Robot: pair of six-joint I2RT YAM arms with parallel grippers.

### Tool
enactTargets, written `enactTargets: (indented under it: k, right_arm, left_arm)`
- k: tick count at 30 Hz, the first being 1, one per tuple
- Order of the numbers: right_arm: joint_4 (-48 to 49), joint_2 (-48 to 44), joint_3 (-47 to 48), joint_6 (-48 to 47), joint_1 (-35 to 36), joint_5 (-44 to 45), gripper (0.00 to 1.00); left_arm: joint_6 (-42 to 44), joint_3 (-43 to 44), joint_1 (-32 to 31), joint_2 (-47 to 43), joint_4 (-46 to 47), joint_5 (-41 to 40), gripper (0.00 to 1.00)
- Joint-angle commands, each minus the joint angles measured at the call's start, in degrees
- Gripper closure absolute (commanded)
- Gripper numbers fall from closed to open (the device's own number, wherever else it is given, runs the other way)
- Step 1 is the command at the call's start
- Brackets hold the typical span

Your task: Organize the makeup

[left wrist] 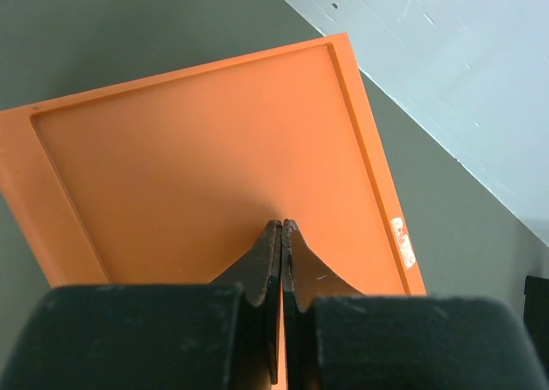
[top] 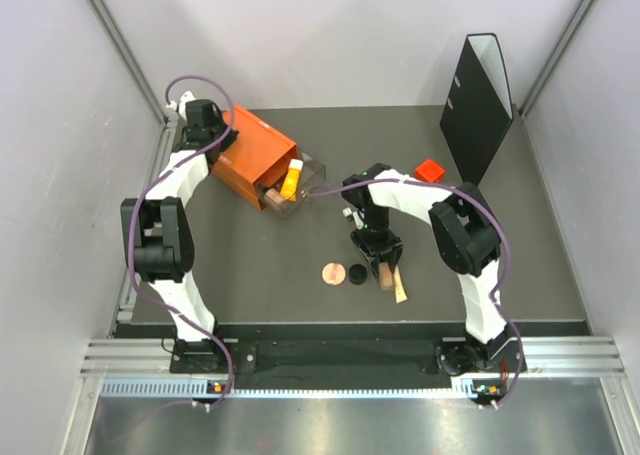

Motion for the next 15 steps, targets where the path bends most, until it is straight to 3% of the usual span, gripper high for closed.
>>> enactTargets:
  k: [1,15]
  right_arm:
    - [1.2,2.2,0.7,-0.4,1.1,0.4,0.54]
    - [3.5,3.1,0.3,1.1,1.1,5.2,0.53]
  left_arm:
    - [2.6,-2.6,-0.3,6.7,-12.0,-0.4,1.00]
    - [2.3,-0.8,-0.3,7.8,-12.5,0.5,1.00]
